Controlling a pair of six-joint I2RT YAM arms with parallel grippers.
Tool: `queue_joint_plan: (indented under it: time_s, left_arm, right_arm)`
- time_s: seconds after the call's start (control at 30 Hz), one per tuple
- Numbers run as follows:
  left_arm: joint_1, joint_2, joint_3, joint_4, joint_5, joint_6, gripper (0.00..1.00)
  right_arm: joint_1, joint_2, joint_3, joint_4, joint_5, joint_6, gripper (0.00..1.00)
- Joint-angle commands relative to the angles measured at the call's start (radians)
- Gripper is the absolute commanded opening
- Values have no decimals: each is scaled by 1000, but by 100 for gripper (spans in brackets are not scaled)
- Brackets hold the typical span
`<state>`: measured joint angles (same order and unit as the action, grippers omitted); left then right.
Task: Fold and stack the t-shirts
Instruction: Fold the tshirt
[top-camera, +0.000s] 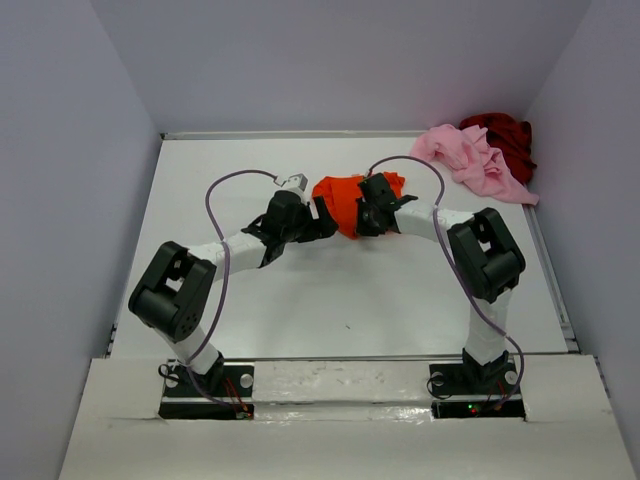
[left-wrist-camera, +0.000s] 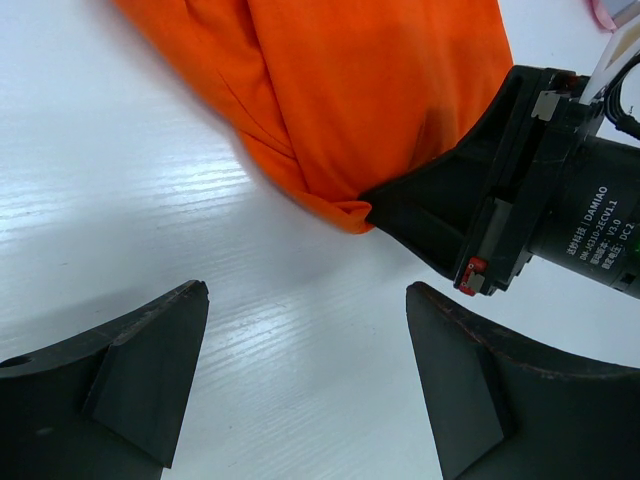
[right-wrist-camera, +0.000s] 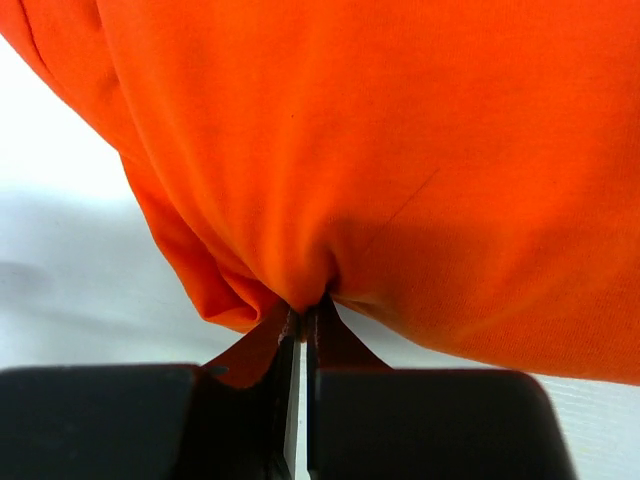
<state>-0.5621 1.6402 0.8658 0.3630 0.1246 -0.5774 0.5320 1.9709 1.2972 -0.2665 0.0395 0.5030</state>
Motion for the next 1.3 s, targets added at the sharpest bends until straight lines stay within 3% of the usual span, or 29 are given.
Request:
queue_joint_plan:
  time_s: [0.0,0.4,0.67,0.93,1.1,1.27]
  left_arm:
    - [-5,-36,-2,27,4,8,89]
    - [-4,64,-4,11,-32,-36,89]
    - [10,191,94,14,-60,-39,90]
    - [62,265,105,128,32,-85,91]
    - [126,297,13,318,124,-183,92]
    - [166,329,42,327,191,-202,92]
  right_arm:
    - [11,37,-7,3,-7,12,0]
    - [11,-47,13,-17,0,-7,0]
    - [11,-109,27,-45,7,-21,0]
    - [11,-136,25,-68,30,-38,0]
    - [11,-150,24,-73,34,-43,0]
    - [11,-158,24,-76,33,-46,0]
